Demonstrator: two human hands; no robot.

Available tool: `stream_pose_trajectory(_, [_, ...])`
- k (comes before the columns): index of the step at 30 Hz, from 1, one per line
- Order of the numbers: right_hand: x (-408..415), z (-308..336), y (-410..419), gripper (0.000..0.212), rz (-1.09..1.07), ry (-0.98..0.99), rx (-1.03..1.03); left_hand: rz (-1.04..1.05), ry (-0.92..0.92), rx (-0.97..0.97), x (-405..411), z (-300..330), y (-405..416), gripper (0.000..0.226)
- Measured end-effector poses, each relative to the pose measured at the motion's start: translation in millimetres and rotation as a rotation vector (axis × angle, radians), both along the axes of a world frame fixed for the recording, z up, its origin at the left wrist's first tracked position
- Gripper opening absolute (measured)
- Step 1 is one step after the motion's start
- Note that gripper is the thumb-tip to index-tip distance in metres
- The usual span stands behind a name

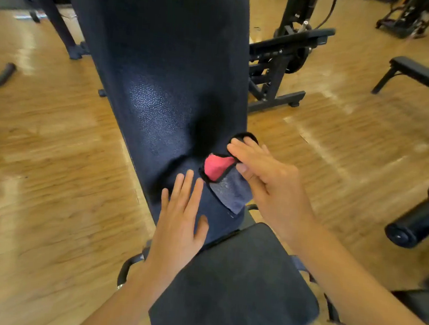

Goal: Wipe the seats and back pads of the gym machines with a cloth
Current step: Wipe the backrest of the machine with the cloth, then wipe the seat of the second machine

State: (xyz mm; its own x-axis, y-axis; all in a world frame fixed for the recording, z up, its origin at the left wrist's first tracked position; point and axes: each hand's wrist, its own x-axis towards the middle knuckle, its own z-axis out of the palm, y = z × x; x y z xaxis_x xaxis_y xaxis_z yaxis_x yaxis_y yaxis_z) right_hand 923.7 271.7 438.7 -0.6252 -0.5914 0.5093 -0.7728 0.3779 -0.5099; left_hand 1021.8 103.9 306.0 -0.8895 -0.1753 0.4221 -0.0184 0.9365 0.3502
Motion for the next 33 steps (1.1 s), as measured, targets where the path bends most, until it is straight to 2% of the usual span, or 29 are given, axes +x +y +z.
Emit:
stream_pose_trajectory(8, [70,25,167,0.039,-0.398,-0.277,-0.12,-0.285,-0.018,0.063,-7,68,102,0.074])
stream_pose_trajectory(16, [149,52,316,0.035,-0.684,-0.381,-0.227,-0.445,-0.027,0.147,17,101,238,0.075])
stream_pose_trajectory(22, [197,78,390,0.035,-0.889,-0.397,-0.311,-0.599,-0.051,0.198,32,129,328,0.073])
stream_pose_trajectory(33, [239,97,489,0.039,-1.177,-0.378,-0.427,-0.873,-0.069,0.116,16,161,448,0.072])
